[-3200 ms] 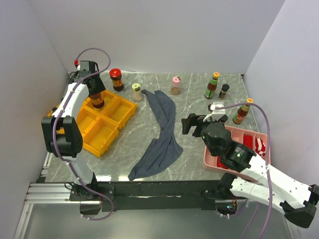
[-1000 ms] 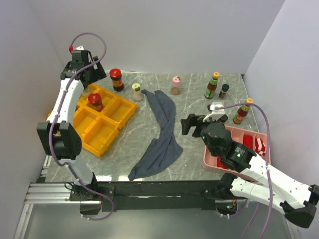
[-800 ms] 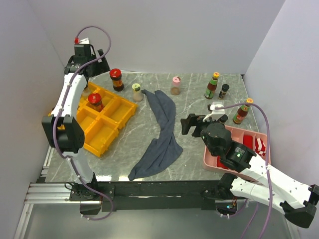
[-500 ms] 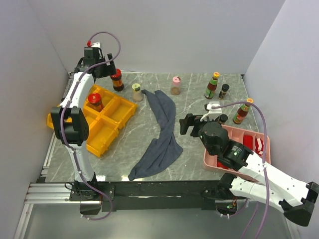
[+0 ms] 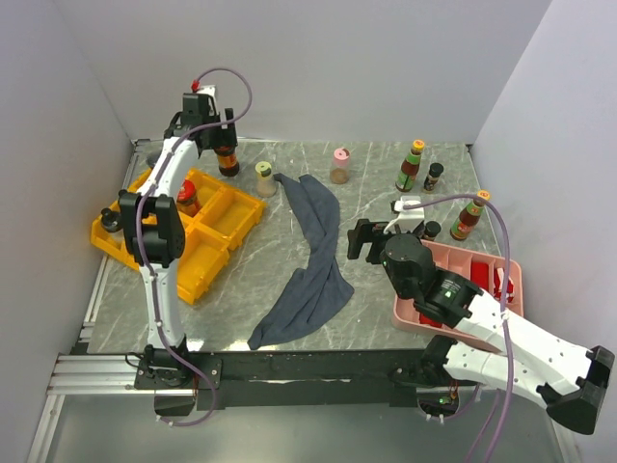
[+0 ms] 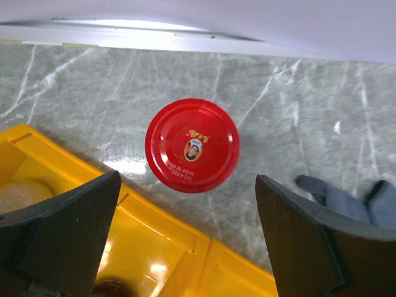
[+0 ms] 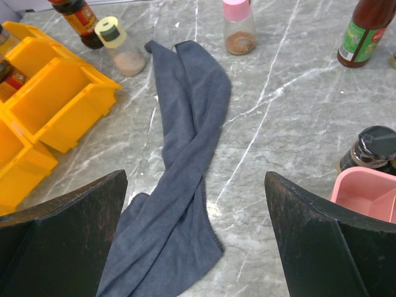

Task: Organize the condiment bottles
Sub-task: Pick up the bottle from the center of the board.

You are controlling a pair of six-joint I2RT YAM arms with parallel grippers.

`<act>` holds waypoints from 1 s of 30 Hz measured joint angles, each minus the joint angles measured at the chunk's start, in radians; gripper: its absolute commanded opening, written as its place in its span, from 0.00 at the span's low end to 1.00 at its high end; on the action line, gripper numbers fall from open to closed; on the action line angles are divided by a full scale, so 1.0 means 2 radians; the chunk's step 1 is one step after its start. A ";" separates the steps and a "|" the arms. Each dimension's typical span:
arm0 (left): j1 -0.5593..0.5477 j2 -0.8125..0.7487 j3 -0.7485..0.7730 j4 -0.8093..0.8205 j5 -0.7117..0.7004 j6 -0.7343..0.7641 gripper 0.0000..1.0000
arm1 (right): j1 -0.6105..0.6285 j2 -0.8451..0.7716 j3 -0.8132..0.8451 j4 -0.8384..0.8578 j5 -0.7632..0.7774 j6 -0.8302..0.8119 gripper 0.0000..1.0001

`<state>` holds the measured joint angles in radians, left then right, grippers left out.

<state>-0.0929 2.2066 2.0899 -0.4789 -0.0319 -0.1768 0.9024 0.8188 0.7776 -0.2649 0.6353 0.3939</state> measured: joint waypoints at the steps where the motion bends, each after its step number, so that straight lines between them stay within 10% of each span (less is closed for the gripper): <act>1: 0.000 0.005 0.000 0.000 0.000 0.002 0.95 | 0.000 0.002 0.000 0.000 0.001 0.000 1.00; 30: -0.005 0.059 0.017 0.027 -0.001 0.044 0.72 | 0.000 0.026 0.000 0.000 0.006 -0.005 1.00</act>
<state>-0.1020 2.3238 2.1231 -0.4240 -0.0341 -0.0895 0.9024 0.8703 0.7776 -0.2653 0.6472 0.3836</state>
